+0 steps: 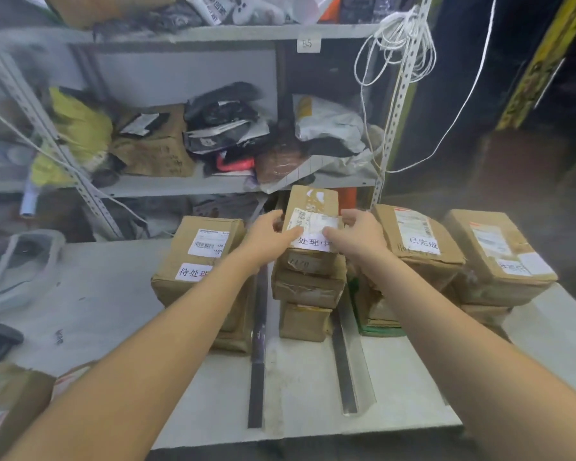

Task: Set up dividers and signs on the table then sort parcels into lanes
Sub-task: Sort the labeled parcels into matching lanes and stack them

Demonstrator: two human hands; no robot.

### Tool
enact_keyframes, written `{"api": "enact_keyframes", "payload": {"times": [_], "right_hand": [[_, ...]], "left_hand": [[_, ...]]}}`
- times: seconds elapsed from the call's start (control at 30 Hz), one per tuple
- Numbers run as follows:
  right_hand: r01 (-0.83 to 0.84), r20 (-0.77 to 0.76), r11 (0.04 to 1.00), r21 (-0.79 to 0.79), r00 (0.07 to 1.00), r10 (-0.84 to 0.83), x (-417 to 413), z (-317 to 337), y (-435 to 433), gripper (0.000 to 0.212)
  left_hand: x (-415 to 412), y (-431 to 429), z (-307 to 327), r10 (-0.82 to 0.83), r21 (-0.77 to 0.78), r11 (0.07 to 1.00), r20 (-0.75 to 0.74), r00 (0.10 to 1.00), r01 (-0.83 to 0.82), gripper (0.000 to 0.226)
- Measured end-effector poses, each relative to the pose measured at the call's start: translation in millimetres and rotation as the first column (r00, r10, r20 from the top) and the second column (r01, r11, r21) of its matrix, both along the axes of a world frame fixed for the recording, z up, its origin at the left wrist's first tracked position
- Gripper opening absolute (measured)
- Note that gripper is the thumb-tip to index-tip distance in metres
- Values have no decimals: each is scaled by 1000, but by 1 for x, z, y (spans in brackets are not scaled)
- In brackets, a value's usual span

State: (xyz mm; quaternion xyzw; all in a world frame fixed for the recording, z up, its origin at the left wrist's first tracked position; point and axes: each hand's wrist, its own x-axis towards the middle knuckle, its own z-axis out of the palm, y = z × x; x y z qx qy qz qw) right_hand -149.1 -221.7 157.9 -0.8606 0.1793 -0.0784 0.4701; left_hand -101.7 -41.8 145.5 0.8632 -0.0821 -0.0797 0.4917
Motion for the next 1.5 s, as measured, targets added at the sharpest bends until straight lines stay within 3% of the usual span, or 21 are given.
{"api": "enact_keyframes", "payload": {"times": [0.17,0.37,0.5,0.63,0.8,0.97,1.23,1.5], "right_hand": [[-41,181,969,-244,980,87,-16,12,-5,53],[-245,194,883,-400,919,343,-41,26,13,53],[-372,156,817,-442,865,478,-54,25,35,51],[-427,118,757,-495,830,546,-66,28,61,50],[-469,34,630,-619,785,618,-82,29,105,42],[-475,-15,585,-657,785,620,-105,25,166,47],[-489,-86,554,-674,797,598,-150,13,272,45],[-503,-93,601,-622,809,580,-165,-10,343,57]], "left_hand": [[-21,8,19,105,188,973,157,982,-134,76],[-64,43,28,129,390,896,231,964,-213,71],[-95,69,31,72,473,840,389,919,-266,44],[-122,101,35,141,597,743,302,943,-303,58],[-149,162,35,101,666,675,343,934,-317,65],[-179,237,24,126,736,596,310,942,-322,70],[-226,337,22,135,757,569,299,945,-321,69],[-240,415,7,154,746,582,290,945,-324,69]]}}
